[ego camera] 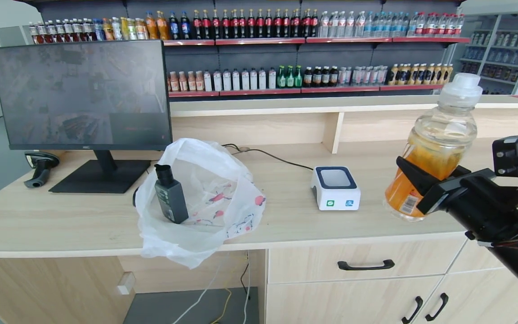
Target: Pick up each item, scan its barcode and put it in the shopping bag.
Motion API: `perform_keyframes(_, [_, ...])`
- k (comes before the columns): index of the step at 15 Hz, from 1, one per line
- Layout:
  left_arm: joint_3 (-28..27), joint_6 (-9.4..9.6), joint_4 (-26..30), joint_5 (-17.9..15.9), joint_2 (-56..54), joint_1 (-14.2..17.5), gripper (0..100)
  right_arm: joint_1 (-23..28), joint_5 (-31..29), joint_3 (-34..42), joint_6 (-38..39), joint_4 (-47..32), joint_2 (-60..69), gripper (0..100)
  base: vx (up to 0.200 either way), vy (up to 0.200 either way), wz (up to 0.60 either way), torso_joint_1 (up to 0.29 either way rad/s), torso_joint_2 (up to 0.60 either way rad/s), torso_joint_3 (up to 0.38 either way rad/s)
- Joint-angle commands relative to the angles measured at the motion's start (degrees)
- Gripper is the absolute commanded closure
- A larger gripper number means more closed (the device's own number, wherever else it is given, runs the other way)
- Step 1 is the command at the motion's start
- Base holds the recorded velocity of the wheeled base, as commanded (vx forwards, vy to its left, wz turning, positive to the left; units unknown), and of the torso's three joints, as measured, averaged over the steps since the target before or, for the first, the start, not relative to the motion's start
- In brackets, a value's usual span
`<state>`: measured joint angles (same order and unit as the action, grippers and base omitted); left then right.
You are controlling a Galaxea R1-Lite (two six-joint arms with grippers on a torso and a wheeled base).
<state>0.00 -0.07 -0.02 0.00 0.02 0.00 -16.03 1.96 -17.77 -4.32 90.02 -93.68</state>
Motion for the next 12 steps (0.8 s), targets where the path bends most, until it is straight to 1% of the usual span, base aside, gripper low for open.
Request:
perform_keyframes(1, [0.0, -0.01, -0.1, 0.0, 0.0, 0.0, 0, 0.0, 0.1, 0.2, 0.0, 0.0, -0.4, 100, 0.000, 0.200, 0.00, -0.002, 0.01, -0.002])
perform_keyframes(10, [0.0, -0.01, -0.1, 0.0, 0.0, 0.0, 0, -0.1, 0.1, 0.5, 0.7, 0.0, -1.0, 100, 0.000, 0.200, 0.00, 0.006, 0.00, 0.002])
perform_keyframes(12, [0.0, -0.01, -0.1, 0.0, 0.0, 0.0, 0, -0.1, 0.1, 0.5, 0.7, 0.0, -0.9, 100, 0.000, 0.000, 0.00, 0.000, 0.00, 0.000])
